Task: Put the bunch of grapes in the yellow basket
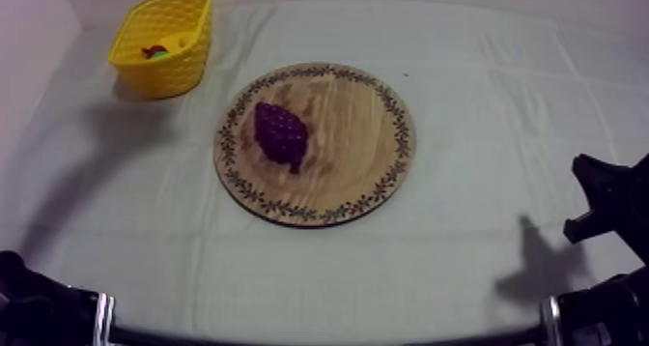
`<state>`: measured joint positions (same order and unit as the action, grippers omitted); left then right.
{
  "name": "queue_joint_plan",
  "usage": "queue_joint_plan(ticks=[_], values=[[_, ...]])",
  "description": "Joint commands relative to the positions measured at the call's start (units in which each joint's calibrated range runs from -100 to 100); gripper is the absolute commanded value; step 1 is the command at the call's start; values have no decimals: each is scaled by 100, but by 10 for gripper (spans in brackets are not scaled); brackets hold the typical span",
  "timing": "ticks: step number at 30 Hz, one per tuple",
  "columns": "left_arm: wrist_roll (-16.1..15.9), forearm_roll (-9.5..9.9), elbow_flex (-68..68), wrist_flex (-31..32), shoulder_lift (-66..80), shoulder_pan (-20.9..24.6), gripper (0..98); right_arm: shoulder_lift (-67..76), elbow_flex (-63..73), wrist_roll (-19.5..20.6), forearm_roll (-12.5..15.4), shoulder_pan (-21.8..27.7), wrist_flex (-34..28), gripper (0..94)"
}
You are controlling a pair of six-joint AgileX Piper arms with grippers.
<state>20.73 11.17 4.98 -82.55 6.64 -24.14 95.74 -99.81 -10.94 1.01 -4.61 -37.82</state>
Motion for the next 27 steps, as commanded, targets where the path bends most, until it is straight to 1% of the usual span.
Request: queue_joint_plan(ticks=[1, 8, 14, 22, 27], values=[[95, 31, 154, -96, -399, -105, 2, 1, 3, 2, -1, 2, 0, 4], [292, 91, 435, -333, -1231, -373, 0, 1, 3, 2, -1, 2, 0, 4], [464, 147, 196, -439, -1735, -574, 0, 1, 3, 2, -1, 2, 0, 4], [614, 14, -94, -457, -2082, -653, 0, 1, 3, 2, -1, 2, 0, 4], [592, -87, -108, -458, -2150, -653, 0, 1, 3, 2, -1, 2, 0, 4]])
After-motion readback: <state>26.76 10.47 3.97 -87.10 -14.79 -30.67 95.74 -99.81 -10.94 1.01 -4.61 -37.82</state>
